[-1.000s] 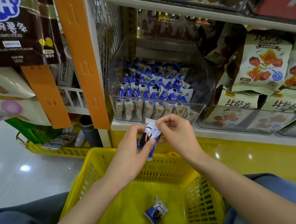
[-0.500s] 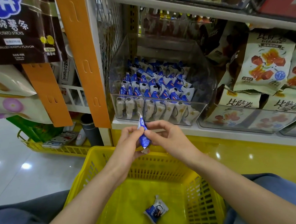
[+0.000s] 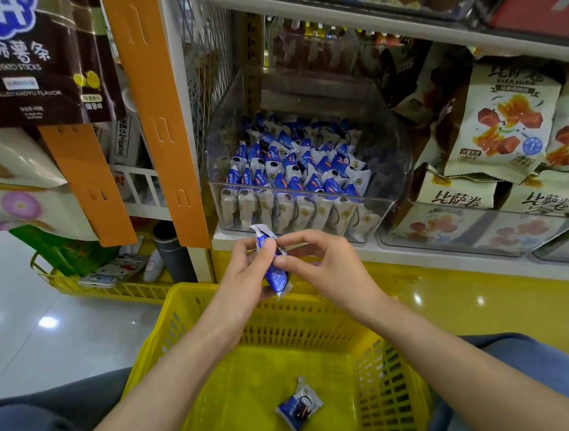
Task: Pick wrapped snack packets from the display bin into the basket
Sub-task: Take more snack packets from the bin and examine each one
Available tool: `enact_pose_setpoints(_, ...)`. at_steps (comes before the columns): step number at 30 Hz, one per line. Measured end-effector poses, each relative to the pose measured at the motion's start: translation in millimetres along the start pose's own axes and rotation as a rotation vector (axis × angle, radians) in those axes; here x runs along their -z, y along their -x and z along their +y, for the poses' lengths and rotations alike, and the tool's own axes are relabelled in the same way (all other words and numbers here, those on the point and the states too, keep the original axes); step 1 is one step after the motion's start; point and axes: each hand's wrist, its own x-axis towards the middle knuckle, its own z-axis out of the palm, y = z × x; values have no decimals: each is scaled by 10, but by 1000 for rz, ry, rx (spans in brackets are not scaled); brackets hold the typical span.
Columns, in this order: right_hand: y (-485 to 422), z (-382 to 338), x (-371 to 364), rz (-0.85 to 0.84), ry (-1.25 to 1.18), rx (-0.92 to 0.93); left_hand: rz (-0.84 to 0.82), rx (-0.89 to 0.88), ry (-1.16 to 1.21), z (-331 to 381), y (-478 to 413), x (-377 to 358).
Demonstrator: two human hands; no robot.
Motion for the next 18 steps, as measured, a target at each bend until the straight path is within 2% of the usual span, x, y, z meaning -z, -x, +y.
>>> enact_pose_setpoints(6, 26, -2, -10, -16, 0, 59, 13, -62, -122, -45, -15, 25)
enact_pose_setpoints(11, -2, -1, 7, -32, -1, 17, 57, -101, -209, -82, -54, 21)
enact_pose_setpoints(15, 49, 12, -21, 87, 203, 64, 41, -111, -223, -84, -58, -12)
enact_pose_setpoints(18, 80, 28, -56, 106, 356, 107, 49, -103, -218, -81, -49, -40)
